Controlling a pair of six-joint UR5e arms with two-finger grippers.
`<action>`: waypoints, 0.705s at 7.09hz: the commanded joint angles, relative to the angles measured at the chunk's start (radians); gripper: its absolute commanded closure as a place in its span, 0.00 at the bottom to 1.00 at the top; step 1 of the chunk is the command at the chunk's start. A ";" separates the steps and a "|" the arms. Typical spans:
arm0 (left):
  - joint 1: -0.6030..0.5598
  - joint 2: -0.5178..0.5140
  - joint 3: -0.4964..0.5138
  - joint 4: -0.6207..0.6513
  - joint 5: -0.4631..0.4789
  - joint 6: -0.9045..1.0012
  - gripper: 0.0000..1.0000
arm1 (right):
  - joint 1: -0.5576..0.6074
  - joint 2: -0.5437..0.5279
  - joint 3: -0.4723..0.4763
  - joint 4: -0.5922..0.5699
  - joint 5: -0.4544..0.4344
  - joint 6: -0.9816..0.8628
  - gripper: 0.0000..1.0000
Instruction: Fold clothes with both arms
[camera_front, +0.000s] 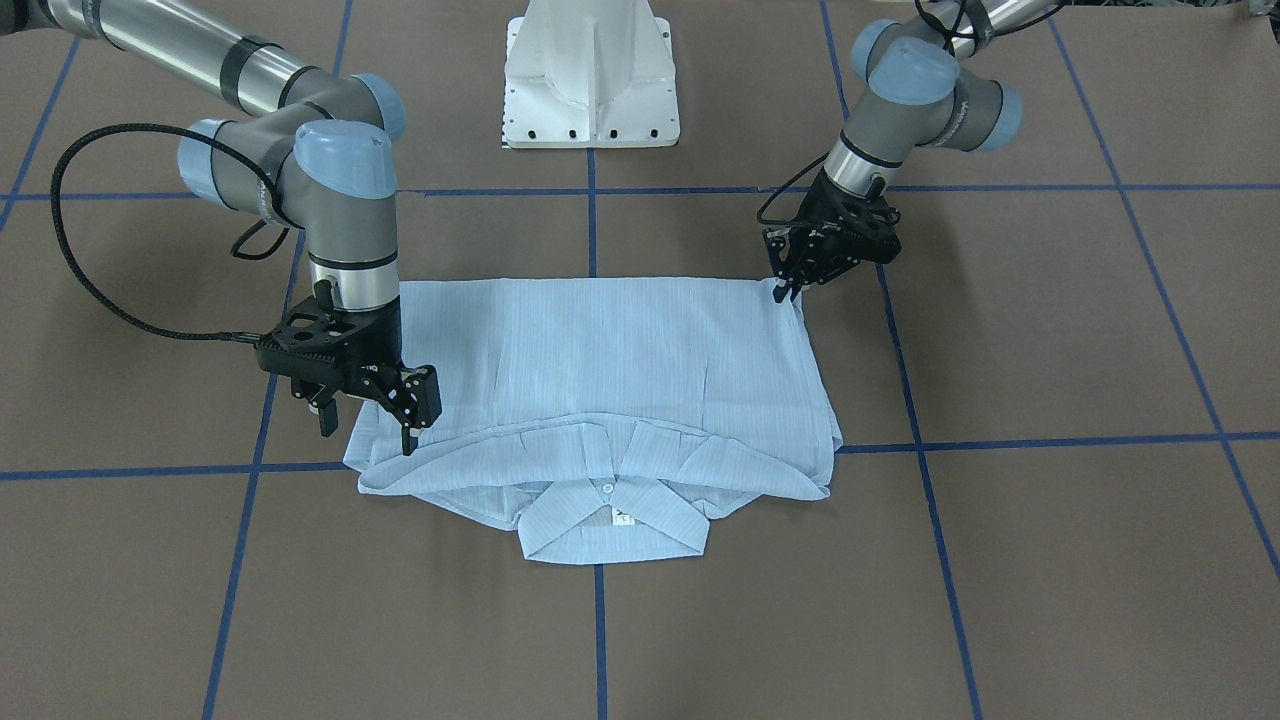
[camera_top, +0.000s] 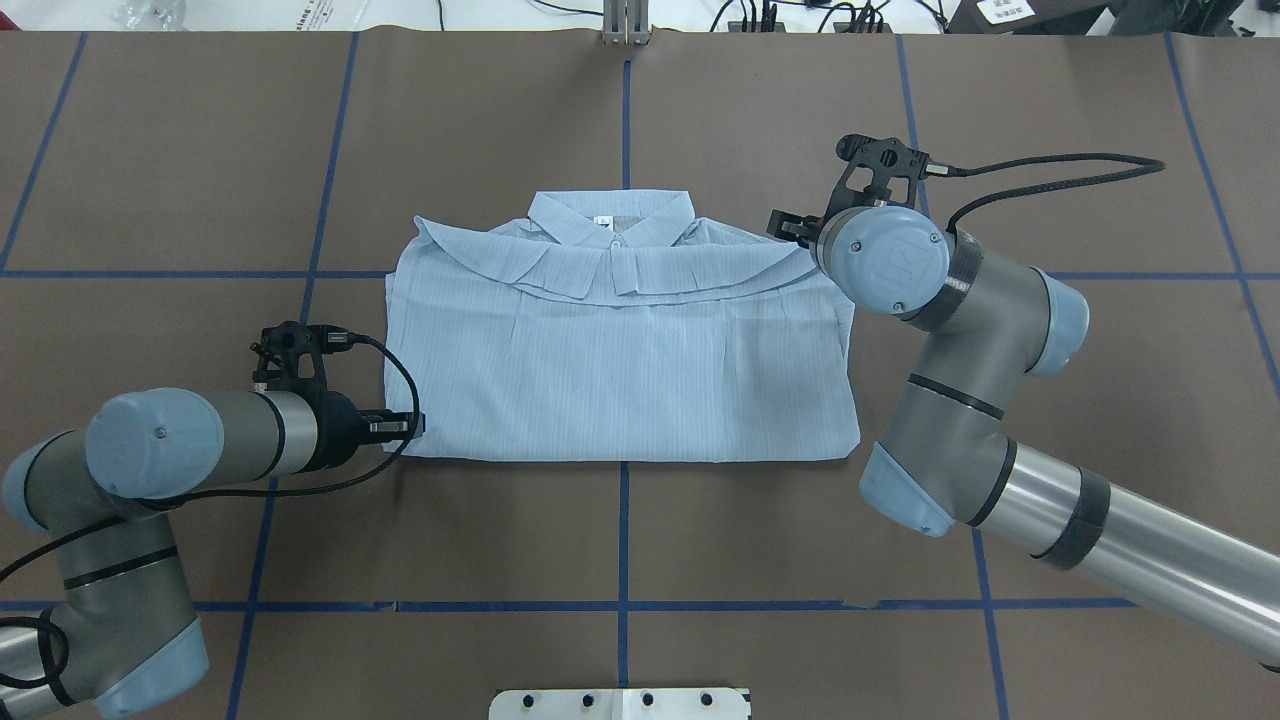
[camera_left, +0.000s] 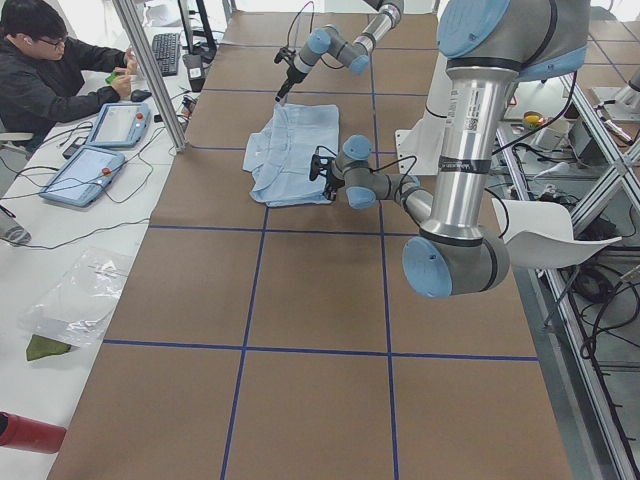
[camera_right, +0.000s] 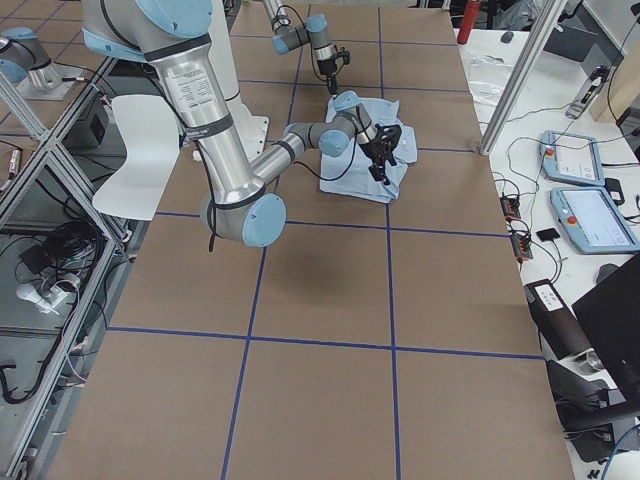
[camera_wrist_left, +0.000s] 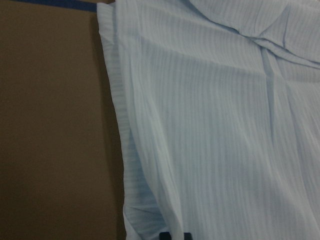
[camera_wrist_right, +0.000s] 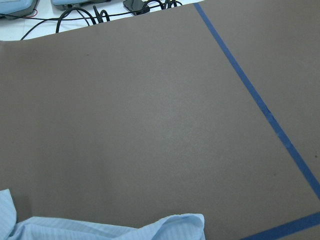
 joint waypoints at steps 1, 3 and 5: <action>-0.008 0.019 -0.008 0.006 -0.007 0.012 1.00 | 0.000 -0.003 -0.003 0.000 0.000 0.001 0.00; -0.108 0.024 0.008 0.012 -0.002 0.166 1.00 | 0.000 0.000 -0.001 0.000 0.000 0.004 0.00; -0.305 -0.051 0.152 0.017 -0.004 0.368 1.00 | -0.003 0.006 0.011 0.000 0.000 0.010 0.00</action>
